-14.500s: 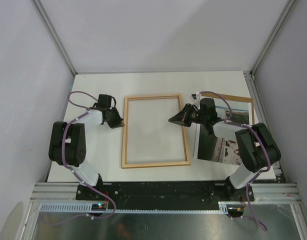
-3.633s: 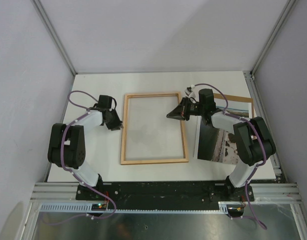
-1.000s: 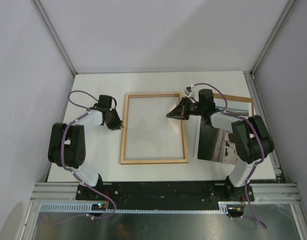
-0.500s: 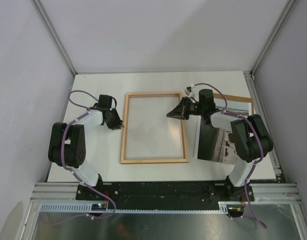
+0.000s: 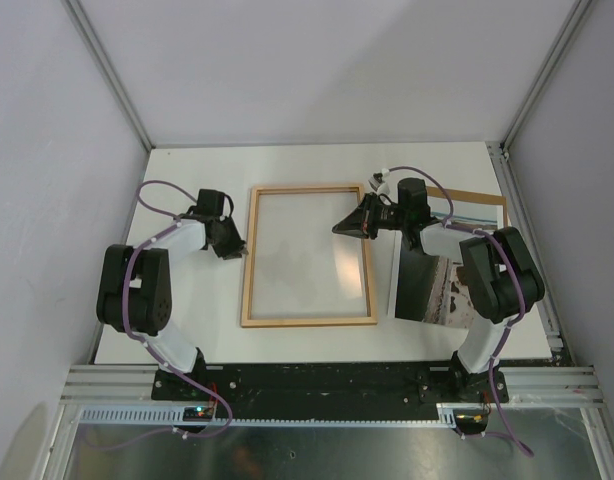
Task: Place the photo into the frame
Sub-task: Place the glass panel at the frame body.
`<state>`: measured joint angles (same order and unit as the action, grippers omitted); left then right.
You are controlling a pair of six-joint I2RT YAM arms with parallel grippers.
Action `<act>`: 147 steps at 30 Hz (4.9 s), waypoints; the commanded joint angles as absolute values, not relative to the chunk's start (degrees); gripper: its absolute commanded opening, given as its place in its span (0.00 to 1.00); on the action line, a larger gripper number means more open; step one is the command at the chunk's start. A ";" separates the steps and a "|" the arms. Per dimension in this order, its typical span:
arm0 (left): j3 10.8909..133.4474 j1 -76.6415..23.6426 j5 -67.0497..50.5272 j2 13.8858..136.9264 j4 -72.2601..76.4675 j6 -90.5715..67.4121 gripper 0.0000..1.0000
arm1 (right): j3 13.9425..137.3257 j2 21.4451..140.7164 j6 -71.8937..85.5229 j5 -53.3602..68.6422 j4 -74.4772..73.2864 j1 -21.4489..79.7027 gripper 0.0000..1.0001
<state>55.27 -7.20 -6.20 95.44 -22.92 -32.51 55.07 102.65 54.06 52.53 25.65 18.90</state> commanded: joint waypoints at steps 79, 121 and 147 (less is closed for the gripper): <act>53.61 -7.67 -4.01 99.49 -26.28 -30.51 0.25 | 59.50 103.85 39.47 40.03 6.65 20.82 0.12; 53.86 -7.43 -4.01 99.67 -26.20 -30.35 0.26 | 61.89 99.19 31.29 26.92 -9.90 17.42 0.62; 59.92 -7.17 -4.49 93.77 -27.72 -31.28 0.40 | 61.92 97.25 27.46 10.80 -17.10 19.47 0.43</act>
